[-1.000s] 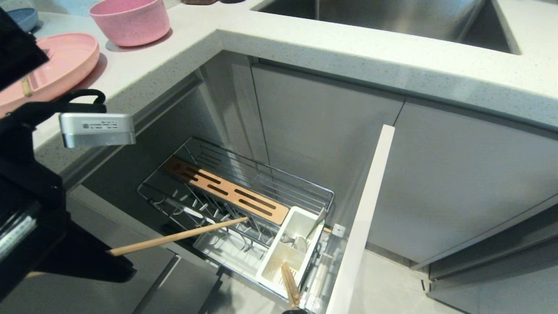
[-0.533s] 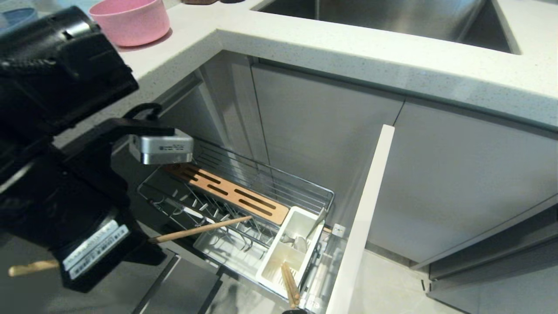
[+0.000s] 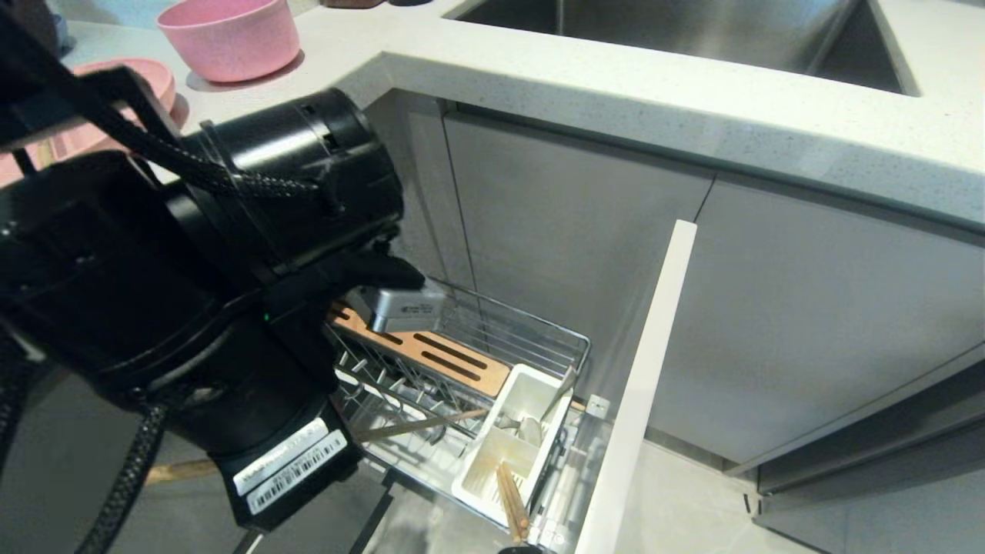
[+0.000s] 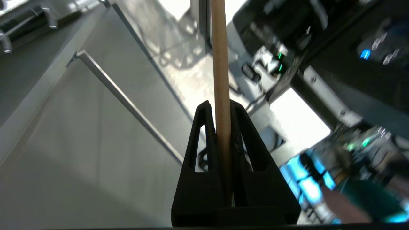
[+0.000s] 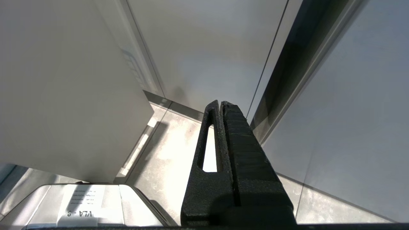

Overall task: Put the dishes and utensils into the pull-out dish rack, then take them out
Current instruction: Pick up the chopsticks and place it in the cupboard

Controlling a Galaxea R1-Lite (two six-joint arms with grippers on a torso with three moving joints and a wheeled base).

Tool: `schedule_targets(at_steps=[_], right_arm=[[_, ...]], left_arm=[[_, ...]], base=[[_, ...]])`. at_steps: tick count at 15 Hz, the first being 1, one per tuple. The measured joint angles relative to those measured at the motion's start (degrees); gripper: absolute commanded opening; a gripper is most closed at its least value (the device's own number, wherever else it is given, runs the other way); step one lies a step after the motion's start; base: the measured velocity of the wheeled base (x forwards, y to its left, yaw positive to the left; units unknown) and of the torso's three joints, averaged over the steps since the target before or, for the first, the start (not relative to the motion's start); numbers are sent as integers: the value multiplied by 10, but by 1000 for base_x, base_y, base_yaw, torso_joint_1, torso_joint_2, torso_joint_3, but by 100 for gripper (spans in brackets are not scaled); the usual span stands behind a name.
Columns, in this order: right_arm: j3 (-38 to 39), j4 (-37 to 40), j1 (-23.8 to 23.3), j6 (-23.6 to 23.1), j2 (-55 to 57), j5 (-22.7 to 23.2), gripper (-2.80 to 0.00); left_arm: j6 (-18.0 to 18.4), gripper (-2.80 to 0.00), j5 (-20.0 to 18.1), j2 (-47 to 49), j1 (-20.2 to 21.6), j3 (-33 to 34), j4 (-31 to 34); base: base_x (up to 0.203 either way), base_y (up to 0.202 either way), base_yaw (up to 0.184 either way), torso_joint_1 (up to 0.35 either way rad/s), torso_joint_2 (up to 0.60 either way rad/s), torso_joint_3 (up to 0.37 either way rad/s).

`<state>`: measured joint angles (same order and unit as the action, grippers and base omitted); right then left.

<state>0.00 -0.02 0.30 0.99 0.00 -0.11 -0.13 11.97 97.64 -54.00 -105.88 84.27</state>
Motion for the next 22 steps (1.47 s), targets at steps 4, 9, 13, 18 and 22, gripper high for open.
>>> schedule_targets(at_steps=[4,9,13,18,22], right_arm=[[0,0,0,0,0,0,-280],[0,0,0,0,0,0,-280],[0,0,0,0,0,0,-280],[0,0,0,0,0,0,-280],[0,0,0,0,0,0,-280]], left_arm=[[-6,-280,34,31,-28,0,28],[-12,-280,33,64,-46,5,29],[-12,-280,33,99,-47,6,29],[-11,-280,33,138,-46,3,10],[-8,-280,33,170,-39,-1,-12]], base=[[0,0,0,0,0,0],[0,0,0,0,0,0],[0,0,0,0,0,0],[0,0,0,0,0,0],[0,0,0,0,0,0]])
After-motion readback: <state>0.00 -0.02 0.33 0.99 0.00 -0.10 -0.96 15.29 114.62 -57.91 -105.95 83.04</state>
